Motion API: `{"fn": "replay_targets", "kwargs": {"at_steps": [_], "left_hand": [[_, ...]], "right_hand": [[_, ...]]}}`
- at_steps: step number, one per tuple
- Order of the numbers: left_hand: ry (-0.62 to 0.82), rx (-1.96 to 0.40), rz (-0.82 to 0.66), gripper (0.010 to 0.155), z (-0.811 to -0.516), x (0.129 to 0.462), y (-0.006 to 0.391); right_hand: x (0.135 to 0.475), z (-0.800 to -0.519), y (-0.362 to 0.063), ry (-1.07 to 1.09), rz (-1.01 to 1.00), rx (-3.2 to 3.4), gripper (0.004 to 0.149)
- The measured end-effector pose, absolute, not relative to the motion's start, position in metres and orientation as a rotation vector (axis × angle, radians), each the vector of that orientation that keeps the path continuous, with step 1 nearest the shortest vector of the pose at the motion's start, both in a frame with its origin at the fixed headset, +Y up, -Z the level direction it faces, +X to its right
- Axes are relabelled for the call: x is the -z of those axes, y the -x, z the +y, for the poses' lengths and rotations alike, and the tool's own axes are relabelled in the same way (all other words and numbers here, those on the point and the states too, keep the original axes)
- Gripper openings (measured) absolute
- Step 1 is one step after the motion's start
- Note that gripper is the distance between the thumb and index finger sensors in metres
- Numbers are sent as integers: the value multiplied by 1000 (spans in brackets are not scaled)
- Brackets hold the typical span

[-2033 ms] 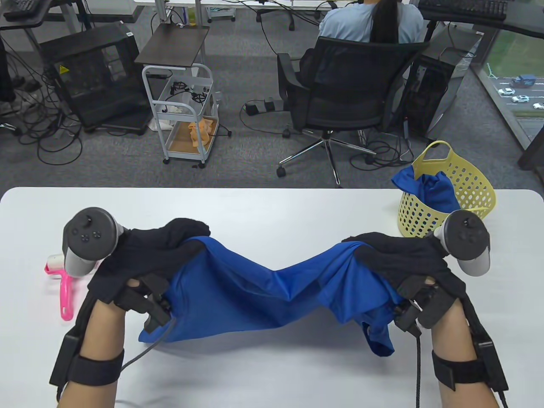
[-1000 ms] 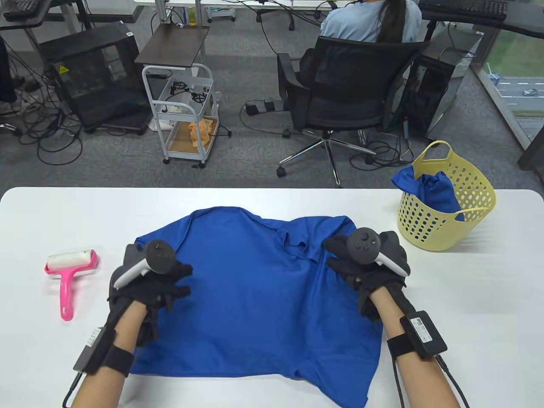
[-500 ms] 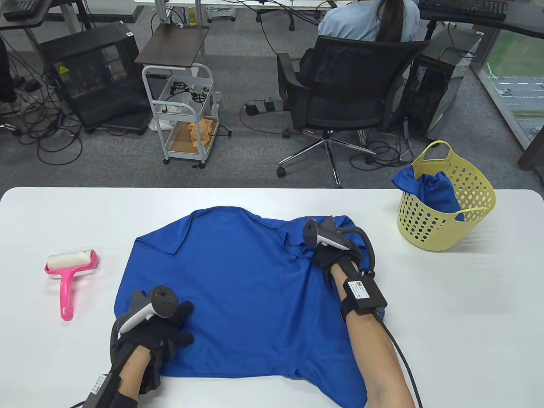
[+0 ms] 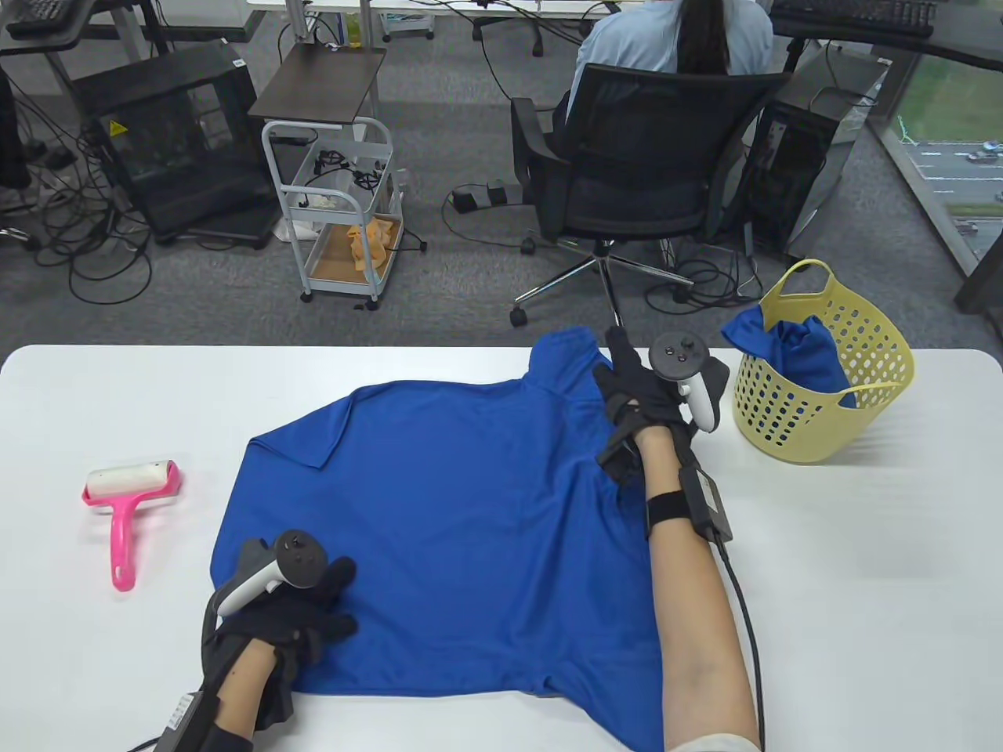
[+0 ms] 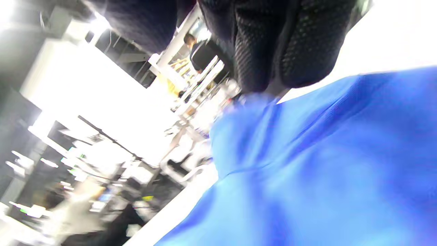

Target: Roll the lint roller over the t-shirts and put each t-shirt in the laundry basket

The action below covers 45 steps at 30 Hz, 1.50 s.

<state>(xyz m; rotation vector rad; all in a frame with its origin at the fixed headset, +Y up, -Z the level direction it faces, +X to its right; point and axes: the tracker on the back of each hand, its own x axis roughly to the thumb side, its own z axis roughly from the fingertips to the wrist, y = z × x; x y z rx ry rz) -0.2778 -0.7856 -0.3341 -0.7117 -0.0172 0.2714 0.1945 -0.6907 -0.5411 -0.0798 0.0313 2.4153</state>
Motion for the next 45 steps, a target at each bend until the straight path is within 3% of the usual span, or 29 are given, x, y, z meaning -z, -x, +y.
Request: {"fn": "replay_targets", "kwargs": {"at_steps": [3, 6, 11, 16, 21, 26, 29, 31, 36, 41, 45], "left_hand": [[708, -271, -16, 77, -786, 334, 278], [709, -271, -17, 77, -786, 333, 278], [712, -262, -15, 77, -786, 334, 278], [703, -267, -15, 76, -787, 332, 278], [699, -270, -13, 76, -787, 332, 278], [701, -274, -16, 76, -788, 331, 278], [700, -273, -18, 76, -788, 331, 278], [698, -274, -19, 76, -788, 331, 278], [699, -272, -20, 76, -789, 331, 278], [698, -263, -20, 74, -789, 330, 278], [694, -262, -20, 74, -789, 329, 278]], "right_hand": [[499, -684, -208, 146, 42, -2670, 48], [445, -688, -222, 296, 175, -2832, 49], [374, -709, -234, 578, 624, -2930, 61], [329, -726, -235, 806, 934, -2902, 71], [300, -749, -226, 743, 1035, -2709, 72], [295, -753, -207, 816, 920, -2902, 62], [300, -753, -209, 754, 754, -2908, 40], [304, -751, -217, 718, 724, -2913, 39], [301, -727, -233, 466, 375, -2518, 40], [298, -711, -232, 197, 162, -2306, 43], [293, -685, -228, 144, 49, -2329, 43]]}}
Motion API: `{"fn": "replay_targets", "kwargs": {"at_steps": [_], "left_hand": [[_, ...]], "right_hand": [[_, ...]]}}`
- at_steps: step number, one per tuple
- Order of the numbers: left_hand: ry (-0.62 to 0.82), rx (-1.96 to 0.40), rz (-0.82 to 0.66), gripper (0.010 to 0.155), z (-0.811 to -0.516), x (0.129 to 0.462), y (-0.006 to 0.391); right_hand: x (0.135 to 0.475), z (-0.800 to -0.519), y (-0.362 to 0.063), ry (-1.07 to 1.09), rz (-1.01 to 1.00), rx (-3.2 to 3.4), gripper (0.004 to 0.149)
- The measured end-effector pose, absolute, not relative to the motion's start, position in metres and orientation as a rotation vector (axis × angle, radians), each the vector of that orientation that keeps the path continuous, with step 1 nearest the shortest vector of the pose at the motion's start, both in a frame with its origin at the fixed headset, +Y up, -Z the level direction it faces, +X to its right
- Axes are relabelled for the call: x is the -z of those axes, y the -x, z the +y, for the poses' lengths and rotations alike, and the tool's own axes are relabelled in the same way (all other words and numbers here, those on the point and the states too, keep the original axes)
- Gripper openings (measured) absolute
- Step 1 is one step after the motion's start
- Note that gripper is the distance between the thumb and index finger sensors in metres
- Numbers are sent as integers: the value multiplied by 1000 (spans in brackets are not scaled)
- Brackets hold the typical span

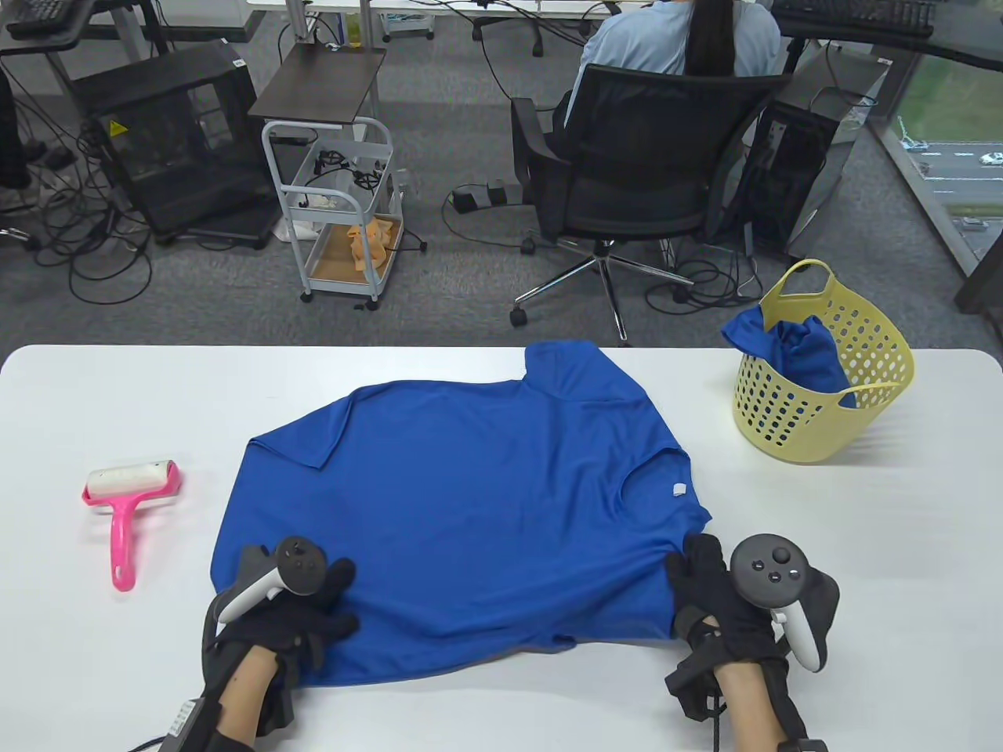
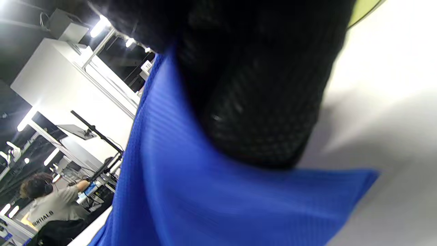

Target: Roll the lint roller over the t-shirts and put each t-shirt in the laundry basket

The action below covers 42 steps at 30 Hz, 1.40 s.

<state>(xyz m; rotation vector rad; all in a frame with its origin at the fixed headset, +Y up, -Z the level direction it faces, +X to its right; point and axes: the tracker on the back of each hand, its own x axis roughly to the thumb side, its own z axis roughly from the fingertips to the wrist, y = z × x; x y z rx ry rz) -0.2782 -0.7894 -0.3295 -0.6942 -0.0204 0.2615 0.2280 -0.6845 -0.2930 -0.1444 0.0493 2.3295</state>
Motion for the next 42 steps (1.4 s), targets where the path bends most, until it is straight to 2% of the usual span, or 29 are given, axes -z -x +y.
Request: {"fn": "replay_targets", "kwargs": {"at_steps": [4, 7, 9, 11, 12, 13, 16, 20, 21, 23, 24, 27, 29, 30, 33, 36, 39, 42], "left_hand": [[695, -262, -21, 74, -790, 329, 278], [696, -264, -21, 74, -790, 329, 278], [697, -264, -21, 74, -790, 329, 278], [697, -265, -21, 74, -790, 329, 278], [697, -269, -20, 74, -790, 329, 278], [696, -273, -19, 74, -790, 329, 278], [698, -276, -20, 74, -790, 329, 278], [700, -274, -19, 74, -790, 329, 278], [700, -273, -19, 74, -790, 329, 278], [702, -268, -21, 75, -790, 329, 278], [705, -260, -21, 75, -790, 329, 279], [719, -246, -25, 75, -786, 331, 280], [690, -226, -16, 73, -777, 336, 283], [670, -226, -9, 73, -769, 341, 286], [624, -294, 56, 71, -742, 364, 299], [544, -349, 121, 67, -719, 403, 308], [506, -274, 202, 66, -720, 447, 311], [495, -199, 277, 67, -738, 481, 313]], "right_hand": [[290, -662, -227, 193, 148, -2219, 43], [294, -658, -233, 283, 256, -2161, 44], [301, -667, -240, 392, 345, -2239, 44], [309, -689, -245, 496, 465, -2435, 44], [311, -699, -247, 556, 547, -2516, 44], [312, -713, -248, 672, 710, -2673, 47], [316, -726, -250, 739, 666, -2899, 62], [320, -722, -226, 550, 413, -2857, 66], [322, -722, -212, 427, 374, -2866, 67], [325, -728, -189, 208, 419, -2897, 69], [327, -737, -177, 90, 510, -2902, 70], [328, -766, -158, -58, 728, -2919, 75], [328, -788, -157, -79, 939, -2954, 79], [328, -795, -160, -67, 1011, -2938, 76], [326, -796, -166, -35, 962, -2747, 77], [326, -798, -168, -54, 999, -2755, 77], [326, -798, -168, -46, 995, -2753, 77], [325, -798, -168, -46, 980, -2748, 77]]}}
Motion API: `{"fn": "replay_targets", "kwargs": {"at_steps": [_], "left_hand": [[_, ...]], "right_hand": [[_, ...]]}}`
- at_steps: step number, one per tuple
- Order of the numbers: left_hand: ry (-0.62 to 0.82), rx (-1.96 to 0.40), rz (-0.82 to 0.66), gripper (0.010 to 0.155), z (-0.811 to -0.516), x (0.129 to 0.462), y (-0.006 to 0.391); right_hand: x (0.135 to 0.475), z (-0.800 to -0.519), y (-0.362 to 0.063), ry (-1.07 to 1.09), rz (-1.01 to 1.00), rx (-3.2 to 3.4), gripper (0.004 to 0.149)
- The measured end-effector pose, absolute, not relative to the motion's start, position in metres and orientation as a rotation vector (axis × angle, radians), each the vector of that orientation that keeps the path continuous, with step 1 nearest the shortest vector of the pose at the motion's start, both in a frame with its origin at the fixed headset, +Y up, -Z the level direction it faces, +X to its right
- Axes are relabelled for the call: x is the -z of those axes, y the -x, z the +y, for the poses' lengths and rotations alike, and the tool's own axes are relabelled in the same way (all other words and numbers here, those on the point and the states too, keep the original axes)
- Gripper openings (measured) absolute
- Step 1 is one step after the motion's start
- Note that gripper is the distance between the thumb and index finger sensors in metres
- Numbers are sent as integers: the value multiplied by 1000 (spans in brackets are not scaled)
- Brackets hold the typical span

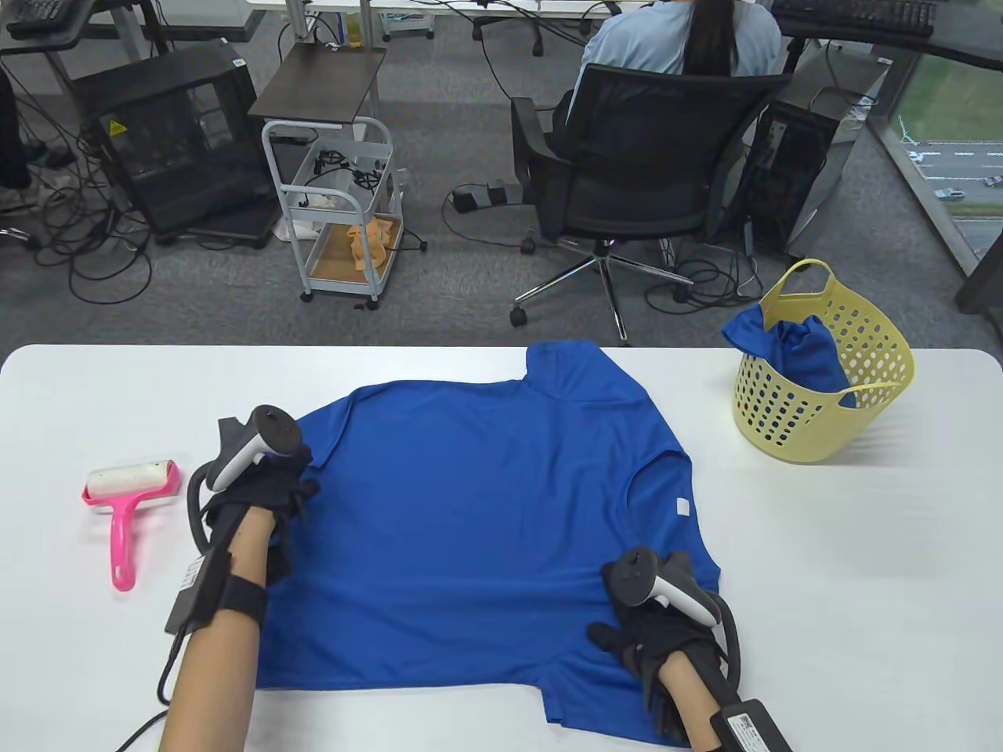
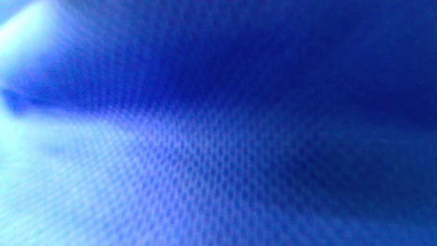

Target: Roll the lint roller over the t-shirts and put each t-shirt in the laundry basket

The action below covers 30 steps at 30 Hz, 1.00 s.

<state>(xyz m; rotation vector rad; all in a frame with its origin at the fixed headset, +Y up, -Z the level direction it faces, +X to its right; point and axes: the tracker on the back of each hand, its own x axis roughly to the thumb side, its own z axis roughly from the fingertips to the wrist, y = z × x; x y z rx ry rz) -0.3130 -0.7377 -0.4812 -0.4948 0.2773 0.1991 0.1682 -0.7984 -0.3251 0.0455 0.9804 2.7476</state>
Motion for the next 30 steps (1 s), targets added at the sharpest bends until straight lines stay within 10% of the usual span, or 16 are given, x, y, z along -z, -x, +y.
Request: {"fn": "replay_targets", "kwargs": {"at_steps": [5, 11, 30], "left_hand": [[512, -180, 352, 79, -770, 512, 310], [346, 2, 379, 47, -764, 530, 307], [-3, -634, 594, 45, -699, 558, 364]], "right_hand": [[325, -799, -169, -40, 972, -2738, 77], [325, -799, -169, -51, 977, -2734, 77], [324, -800, -170, -58, 973, -2720, 77]]}}
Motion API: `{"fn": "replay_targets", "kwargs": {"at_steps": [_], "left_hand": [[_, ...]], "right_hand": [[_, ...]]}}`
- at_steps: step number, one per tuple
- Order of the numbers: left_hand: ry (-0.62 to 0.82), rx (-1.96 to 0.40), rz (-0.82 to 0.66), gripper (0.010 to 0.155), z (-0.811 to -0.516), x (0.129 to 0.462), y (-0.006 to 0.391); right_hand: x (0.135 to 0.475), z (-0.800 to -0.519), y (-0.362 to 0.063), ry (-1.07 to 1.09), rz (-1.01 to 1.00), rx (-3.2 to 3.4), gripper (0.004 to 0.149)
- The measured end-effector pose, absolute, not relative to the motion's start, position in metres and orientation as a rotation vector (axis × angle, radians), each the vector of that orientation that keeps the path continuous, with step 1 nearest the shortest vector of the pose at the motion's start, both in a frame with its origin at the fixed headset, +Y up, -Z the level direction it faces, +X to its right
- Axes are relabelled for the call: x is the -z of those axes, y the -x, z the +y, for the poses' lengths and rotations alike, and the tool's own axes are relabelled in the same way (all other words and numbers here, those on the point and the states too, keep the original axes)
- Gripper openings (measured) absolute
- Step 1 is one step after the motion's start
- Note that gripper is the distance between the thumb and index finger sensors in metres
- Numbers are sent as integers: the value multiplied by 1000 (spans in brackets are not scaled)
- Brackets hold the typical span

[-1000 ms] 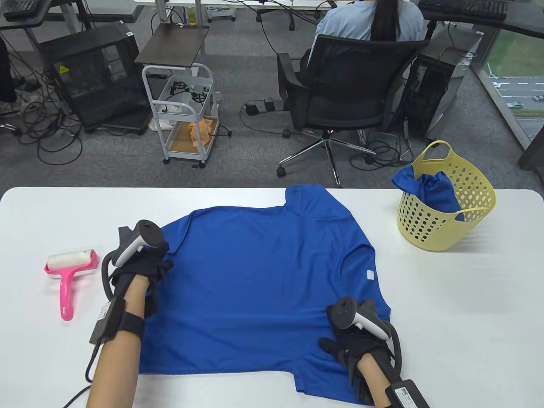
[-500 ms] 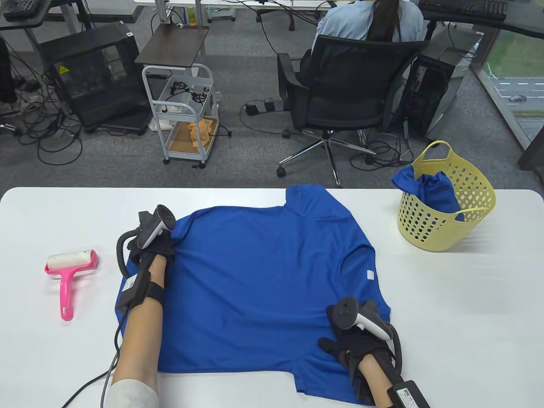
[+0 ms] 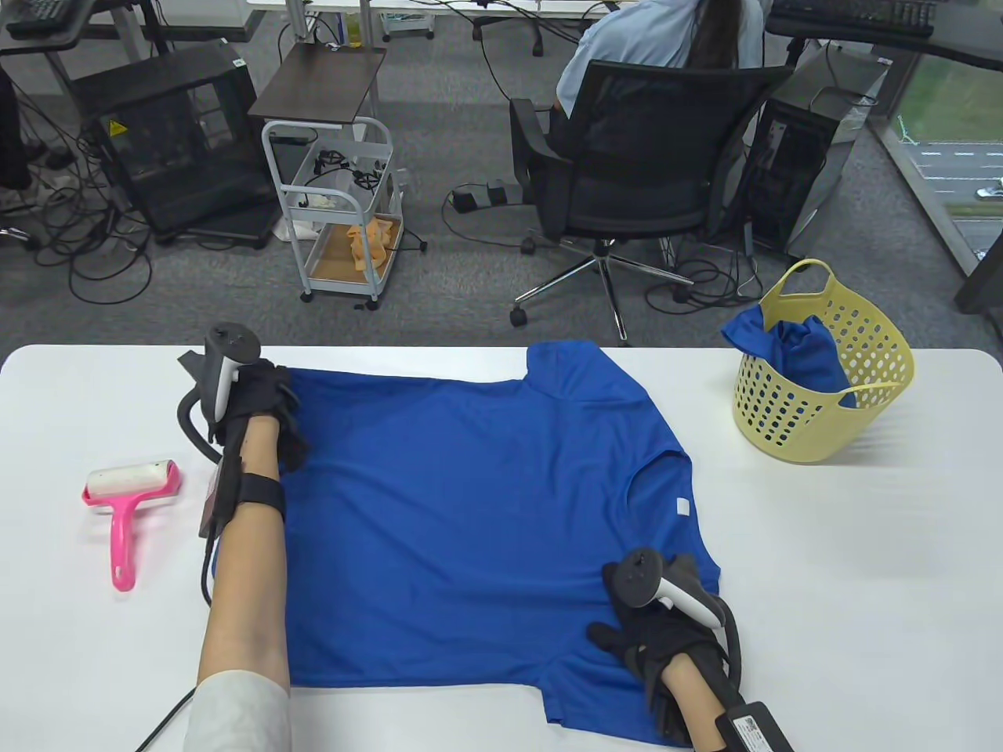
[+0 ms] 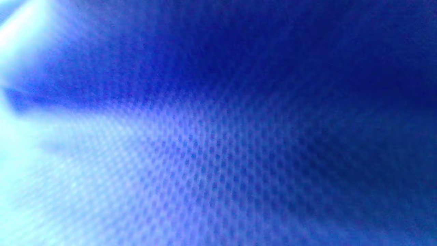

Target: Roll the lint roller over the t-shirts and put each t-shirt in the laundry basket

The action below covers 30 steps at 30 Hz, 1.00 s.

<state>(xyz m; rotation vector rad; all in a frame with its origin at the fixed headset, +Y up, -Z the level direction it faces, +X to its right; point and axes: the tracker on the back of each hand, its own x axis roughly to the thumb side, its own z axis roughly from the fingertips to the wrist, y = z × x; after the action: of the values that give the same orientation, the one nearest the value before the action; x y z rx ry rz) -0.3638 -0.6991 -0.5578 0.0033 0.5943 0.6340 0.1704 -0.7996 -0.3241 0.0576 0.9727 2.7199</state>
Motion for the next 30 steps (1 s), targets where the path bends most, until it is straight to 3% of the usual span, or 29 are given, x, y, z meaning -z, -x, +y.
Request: {"fn": "replay_targets", "kwargs": {"at_steps": [3, 5, 7, 12, 18, 25, 30], "left_hand": [[-38, -797, 555, 52, -708, 563, 371], [13, -895, 469, 70, -714, 564, 372], [1, -899, 491, 71, -716, 560, 373], [41, -628, 541, 68, -700, 532, 390], [210, -216, 752, 79, -683, 470, 429], [381, -287, 965, 94, -730, 385, 475], [343, -340, 989, 87, -756, 358, 481]], "right_hand": [[324, -800, -170, -57, 972, -2718, 77], [324, -800, -171, -59, 973, -2716, 77], [324, -800, -171, -59, 971, -2713, 77], [324, -800, -171, -59, 970, -2716, 77], [324, -800, -171, -55, 970, -2714, 77], [324, -800, -171, -55, 971, -2715, 77], [324, -801, -171, -55, 964, -2715, 77]]}}
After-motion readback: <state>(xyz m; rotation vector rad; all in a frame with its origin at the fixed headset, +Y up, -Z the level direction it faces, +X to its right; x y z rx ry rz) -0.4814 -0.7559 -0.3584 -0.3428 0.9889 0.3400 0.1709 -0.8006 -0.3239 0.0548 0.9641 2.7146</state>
